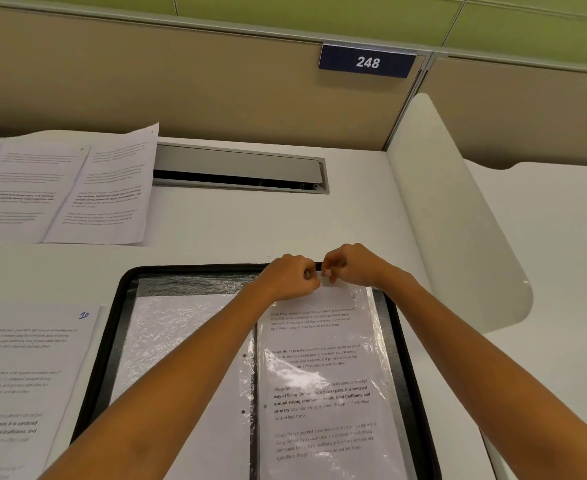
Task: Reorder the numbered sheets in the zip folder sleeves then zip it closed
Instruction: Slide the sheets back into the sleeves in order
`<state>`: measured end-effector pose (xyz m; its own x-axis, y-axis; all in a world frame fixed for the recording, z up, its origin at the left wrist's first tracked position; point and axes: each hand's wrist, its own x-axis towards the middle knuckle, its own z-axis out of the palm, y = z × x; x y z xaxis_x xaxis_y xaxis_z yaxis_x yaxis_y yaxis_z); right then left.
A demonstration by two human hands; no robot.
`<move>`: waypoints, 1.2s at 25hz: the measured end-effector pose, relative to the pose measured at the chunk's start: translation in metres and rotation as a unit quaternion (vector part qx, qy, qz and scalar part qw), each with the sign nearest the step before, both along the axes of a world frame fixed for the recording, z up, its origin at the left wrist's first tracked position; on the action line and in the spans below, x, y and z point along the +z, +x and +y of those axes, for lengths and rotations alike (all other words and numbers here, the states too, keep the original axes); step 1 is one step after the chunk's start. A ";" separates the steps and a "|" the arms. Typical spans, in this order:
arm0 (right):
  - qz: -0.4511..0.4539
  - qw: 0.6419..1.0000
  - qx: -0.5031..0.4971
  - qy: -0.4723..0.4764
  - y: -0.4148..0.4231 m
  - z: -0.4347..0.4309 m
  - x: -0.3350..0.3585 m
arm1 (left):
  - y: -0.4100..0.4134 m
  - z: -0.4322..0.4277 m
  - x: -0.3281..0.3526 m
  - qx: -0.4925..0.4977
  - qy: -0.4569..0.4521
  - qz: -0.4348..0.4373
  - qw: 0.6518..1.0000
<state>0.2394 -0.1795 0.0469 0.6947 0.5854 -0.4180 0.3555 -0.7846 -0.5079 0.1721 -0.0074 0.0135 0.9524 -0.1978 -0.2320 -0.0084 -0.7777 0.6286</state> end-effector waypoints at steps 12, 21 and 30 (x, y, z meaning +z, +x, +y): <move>-0.027 1.000 0.013 0.008 0.003 0.001 0.000 | 0.009 0.003 0.001 0.029 -0.103 0.101 0.989; -0.057 0.995 -0.038 -0.068 0.011 -0.029 -0.007 | 0.010 0.021 -0.002 0.039 -0.037 0.047 0.997; -0.123 0.984 -0.128 -0.026 -0.004 -0.044 -0.027 | -0.010 0.030 -0.011 0.038 0.146 -0.142 0.978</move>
<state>0.2356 -0.2236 0.0195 0.9006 0.3600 -0.2436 0.2494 -0.8869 -0.3888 0.1621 0.0222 0.0025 0.9961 -0.0880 0.0074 -0.0848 -0.9292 0.3597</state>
